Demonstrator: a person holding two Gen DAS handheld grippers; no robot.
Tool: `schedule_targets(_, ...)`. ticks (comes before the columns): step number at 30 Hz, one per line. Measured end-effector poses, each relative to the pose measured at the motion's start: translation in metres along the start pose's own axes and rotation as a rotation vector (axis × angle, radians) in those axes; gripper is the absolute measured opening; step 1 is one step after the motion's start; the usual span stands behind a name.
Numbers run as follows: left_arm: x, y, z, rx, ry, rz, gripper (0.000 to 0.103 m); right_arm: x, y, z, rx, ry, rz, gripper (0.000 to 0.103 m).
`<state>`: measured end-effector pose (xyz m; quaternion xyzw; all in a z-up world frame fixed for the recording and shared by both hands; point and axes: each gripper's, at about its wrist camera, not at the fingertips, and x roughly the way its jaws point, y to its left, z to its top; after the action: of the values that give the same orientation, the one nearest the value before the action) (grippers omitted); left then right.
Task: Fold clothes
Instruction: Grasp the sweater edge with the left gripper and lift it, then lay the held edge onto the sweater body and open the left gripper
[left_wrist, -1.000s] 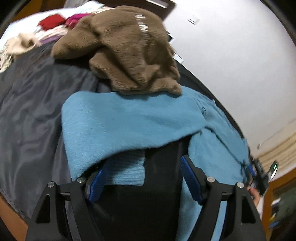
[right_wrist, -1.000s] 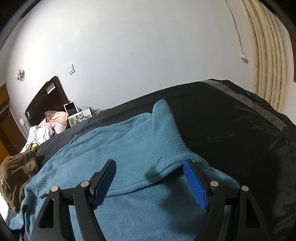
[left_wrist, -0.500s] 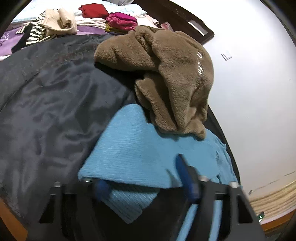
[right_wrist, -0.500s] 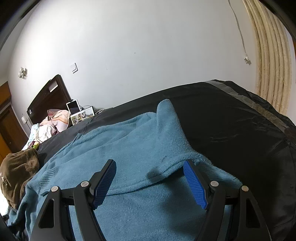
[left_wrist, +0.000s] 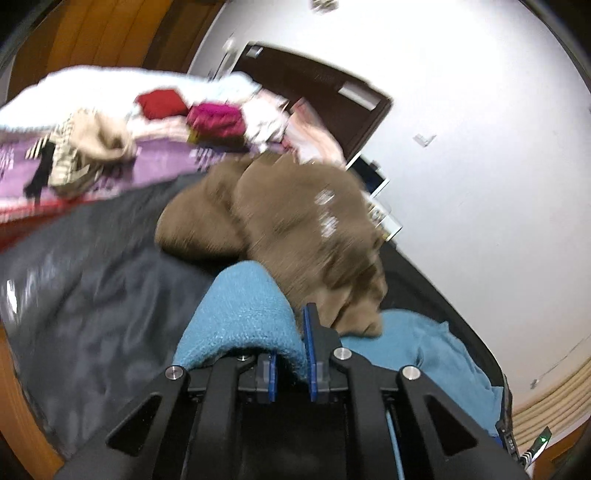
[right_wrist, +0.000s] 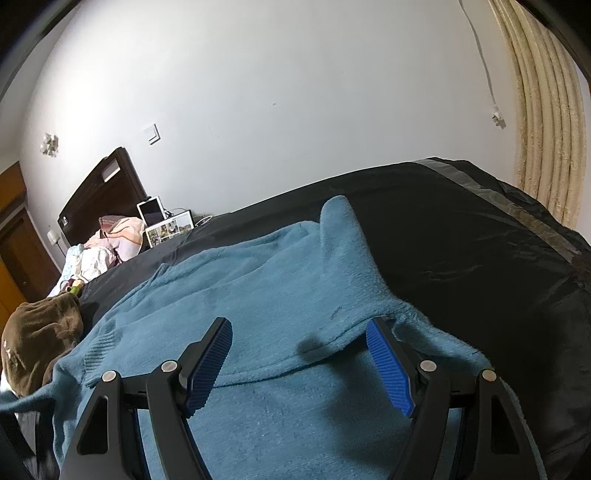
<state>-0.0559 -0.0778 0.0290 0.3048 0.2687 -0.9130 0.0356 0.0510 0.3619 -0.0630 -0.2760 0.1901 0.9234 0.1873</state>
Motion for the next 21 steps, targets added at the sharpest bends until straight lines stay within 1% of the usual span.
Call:
schedule_targets(2, -0.005, -0.014, 0.007, 0.049, -0.030, -0.017, 0.014, 0.000, 0.002, 0.000, -0.006, 0.000, 0.003, 0.077)
schedule_targets(4, -0.007, -0.037, 0.011, 0.108, -0.053, -0.047, 0.014, 0.000, 0.002, -0.001, -0.005, 0.007, 0.007, 0.077)
schedule_targets(7, -0.010, -0.077, 0.012, 0.205, -0.068, -0.117, 0.014, 0.002, 0.001, -0.002, 0.004, 0.021, 0.014, 0.077)
schedule_targets(9, -0.008, -0.110, 0.009, 0.288, -0.075, -0.162, 0.014, 0.002, 0.001, -0.002, 0.006, 0.026, 0.018, 0.077)
schedule_targets(11, -0.003, -0.142, 0.003, 0.368, -0.065, -0.211, 0.014, 0.001, 0.003, -0.002, 0.000, 0.023, 0.021, 0.077)
schedule_targets(12, 0.001, -0.162, -0.003, 0.415, -0.053, -0.249, 0.014, 0.000, 0.004, -0.002, -0.003, 0.020, 0.024, 0.077)
schedule_targets(15, 0.014, -0.210, -0.024, 0.532, 0.011, -0.342, 0.014, -0.002, 0.002, -0.001, 0.005, 0.016, 0.030, 0.077)
schedule_targets(17, 0.029, -0.243, -0.048, 0.618, 0.100, -0.406, 0.014, -0.003, -0.001, 0.000, 0.024, 0.017, 0.026, 0.077)
schedule_targets(18, 0.038, -0.260, -0.066, 0.673, 0.160, -0.440, 0.014, -0.003, -0.003, 0.001, 0.035, 0.018, 0.022, 0.077)
schedule_targets(20, 0.055, -0.282, -0.099, 0.773, 0.256, -0.477, 0.015, -0.003, -0.008, 0.002, 0.054, 0.015, 0.014, 0.077)
schedule_targets(21, 0.063, -0.290, -0.117, 0.825, 0.301, -0.475, 0.021, -0.004, -0.010, 0.002, 0.062, 0.012, 0.011, 0.077)
